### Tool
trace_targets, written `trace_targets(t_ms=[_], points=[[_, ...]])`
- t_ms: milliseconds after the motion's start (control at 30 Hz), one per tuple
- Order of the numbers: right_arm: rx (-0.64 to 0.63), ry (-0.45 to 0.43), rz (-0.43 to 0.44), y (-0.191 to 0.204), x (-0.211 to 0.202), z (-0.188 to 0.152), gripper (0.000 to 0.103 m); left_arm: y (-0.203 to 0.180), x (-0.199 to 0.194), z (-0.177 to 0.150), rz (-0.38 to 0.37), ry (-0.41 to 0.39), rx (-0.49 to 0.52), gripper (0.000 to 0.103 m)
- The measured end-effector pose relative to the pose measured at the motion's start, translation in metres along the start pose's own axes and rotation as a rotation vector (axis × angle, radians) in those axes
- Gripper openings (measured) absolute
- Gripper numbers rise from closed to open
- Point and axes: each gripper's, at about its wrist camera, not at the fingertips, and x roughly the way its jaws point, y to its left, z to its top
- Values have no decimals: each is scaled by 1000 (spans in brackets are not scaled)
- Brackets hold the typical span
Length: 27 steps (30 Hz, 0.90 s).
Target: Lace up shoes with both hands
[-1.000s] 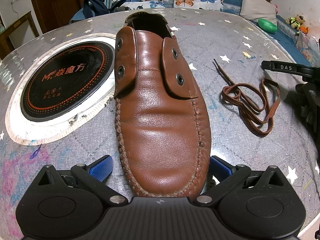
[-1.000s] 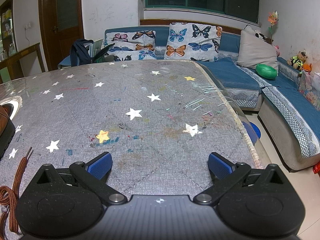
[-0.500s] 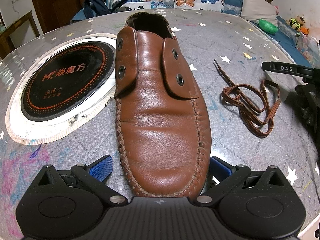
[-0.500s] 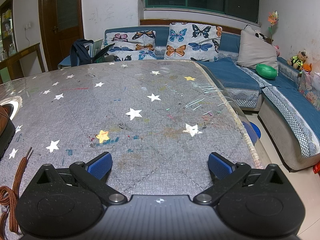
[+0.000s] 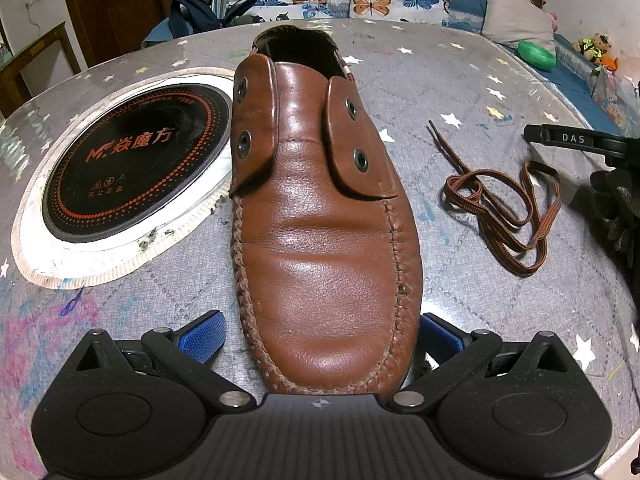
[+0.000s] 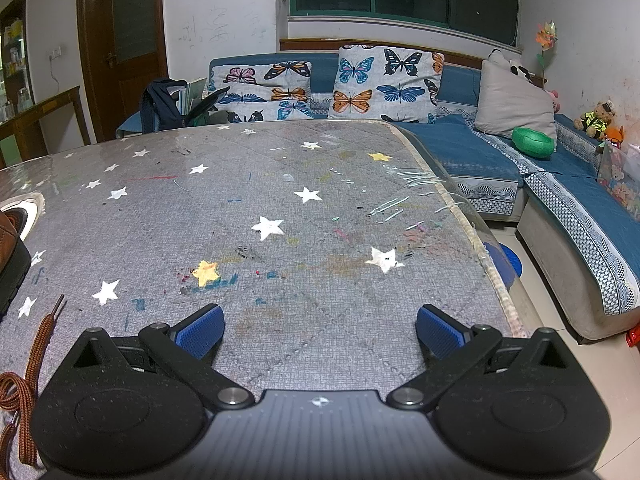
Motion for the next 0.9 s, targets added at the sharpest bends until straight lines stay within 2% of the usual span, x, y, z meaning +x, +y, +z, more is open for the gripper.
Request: trace_targets(t_ms=[700, 767, 900], points=[[2, 16, 3, -1, -2, 2, 103, 1, -1, 0, -12, 3, 28, 103], [5, 30, 5, 0, -8, 1, 102, 1, -1, 1, -12, 3, 28, 103], [-10, 43, 67, 9, -30, -4, 95, 2, -1, 2, -19, 1, 29, 103]])
